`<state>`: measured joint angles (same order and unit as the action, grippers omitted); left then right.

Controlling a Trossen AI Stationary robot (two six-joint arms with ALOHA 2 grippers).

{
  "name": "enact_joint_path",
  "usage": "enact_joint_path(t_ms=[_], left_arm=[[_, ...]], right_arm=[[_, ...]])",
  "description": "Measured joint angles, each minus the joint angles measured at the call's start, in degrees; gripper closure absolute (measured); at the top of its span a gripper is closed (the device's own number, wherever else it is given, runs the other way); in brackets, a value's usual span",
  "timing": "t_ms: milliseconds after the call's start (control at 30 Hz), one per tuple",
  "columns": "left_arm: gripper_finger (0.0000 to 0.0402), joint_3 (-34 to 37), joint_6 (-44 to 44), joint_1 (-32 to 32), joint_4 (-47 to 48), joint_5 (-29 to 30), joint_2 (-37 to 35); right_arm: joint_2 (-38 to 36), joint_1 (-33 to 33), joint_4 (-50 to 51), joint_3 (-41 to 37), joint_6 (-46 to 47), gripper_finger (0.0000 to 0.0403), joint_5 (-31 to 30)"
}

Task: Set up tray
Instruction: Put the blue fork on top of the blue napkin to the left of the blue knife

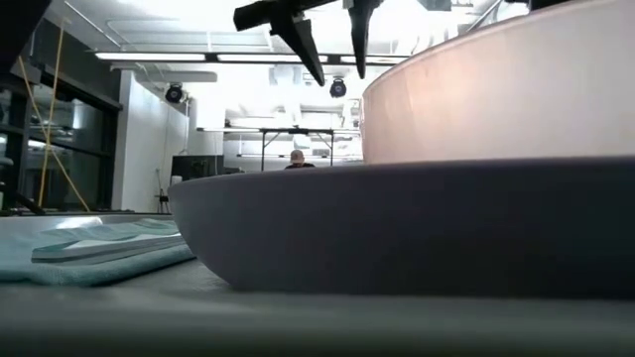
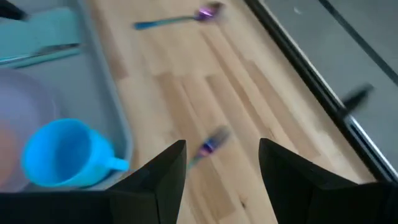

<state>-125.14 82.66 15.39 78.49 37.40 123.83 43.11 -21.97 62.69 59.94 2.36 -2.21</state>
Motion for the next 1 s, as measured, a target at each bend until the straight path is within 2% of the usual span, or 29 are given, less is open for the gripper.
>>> enact_joint_path(t_ms=[100,267,433,533,600,700,833,1000], left_arm=[[0.016,-0.42,-1.72,-0.51,1.65,3.96,-1.47],[0.0161,-0.59,-10.4,-1.23,3.34,6.55,-6.13],[0.0161,-0.39,-14.54,-1.15,12.05,10.84,-12.99],[0.0161,2.24,-25.07,-1.13,11.44,13.04,-18.9],[0.016,3.05,-28.82,-1.13,11.52,13.66,-21.62],[0.016,5.91,-38.88,-0.72,11.24,13.86,-26.61],[0.016,11.36,-47.89,-0.26,10.89,12.63,-33.61],[0.016,21.72,-47.24,-0.23,11.47,13.17,-44.35]], right_arm=[[0.36,-0.81,1.87,0.0,2.79,0.0224,-1.77],[1.28,-2.54,1.39,-1.71,4.77,0.0224,2.03],[2.38,-4.79,-1.64,-9.35,9.23,0.0224,5.98],[2.35,-5.75,-5.28,-15.2,14.34,0.0224,8.51],[2.13,-5.84,-8.67,-18.5,18.98,0.0224,8.56],[2.48,-5.77,-13.89,-22.12,26.05,0.0224,7.83],[4.24,-5.78,-19.83,-24.84,32.89,0.0224,7.15],[8.69,-5.5,-22.63,-25.16,36.65,0.0224,4.96]])
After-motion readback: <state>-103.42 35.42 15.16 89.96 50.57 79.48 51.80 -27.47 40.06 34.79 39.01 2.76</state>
